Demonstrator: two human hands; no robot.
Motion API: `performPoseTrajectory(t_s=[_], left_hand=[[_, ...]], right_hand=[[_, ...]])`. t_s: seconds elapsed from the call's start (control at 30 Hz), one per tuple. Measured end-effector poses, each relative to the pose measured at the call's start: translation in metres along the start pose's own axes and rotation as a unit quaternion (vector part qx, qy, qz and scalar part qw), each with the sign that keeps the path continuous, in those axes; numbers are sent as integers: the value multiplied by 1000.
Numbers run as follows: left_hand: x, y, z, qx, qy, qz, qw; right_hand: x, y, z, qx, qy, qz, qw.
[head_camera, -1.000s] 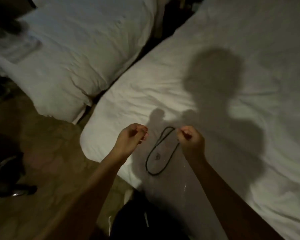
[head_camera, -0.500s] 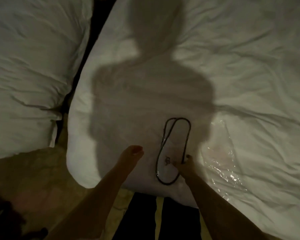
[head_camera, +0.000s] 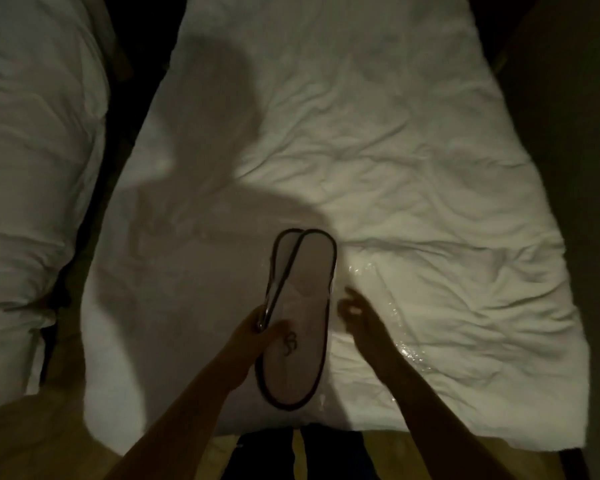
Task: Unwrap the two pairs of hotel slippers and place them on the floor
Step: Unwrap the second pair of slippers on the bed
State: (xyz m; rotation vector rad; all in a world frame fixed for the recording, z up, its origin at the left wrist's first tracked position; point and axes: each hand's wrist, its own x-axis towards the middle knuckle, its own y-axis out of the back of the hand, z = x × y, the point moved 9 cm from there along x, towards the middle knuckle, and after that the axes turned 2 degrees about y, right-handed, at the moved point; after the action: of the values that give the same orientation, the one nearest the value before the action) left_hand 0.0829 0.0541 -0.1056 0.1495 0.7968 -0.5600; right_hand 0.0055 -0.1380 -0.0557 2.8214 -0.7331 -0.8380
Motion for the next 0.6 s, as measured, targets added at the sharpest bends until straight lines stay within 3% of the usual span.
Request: performPoseTrajectory(t_s=[0.07,0.13,0.2,0.27,0.33,0.6], left_hand=[[-8,-6,13,19,-27,-16,999],[-17,-11,30,39,-56,-19,997],[-24,-18,44,49,-80,-32,995],[-31,-23,59,57,-102,-37,993],[-38,-23,72,58,-125,-28,990],[-51,-17,99,62,-173,-24,983]], right_hand=[[0,41,-73,-79,150,109,979],[-2,52,-139,-166,277,107,940],[1,45,-185,-265,344,72,898],[14,40,-203,-326,322,42,888],[23,45,-212,-334,273,36,901],[17,65,-249,-124,270,-12,955]])
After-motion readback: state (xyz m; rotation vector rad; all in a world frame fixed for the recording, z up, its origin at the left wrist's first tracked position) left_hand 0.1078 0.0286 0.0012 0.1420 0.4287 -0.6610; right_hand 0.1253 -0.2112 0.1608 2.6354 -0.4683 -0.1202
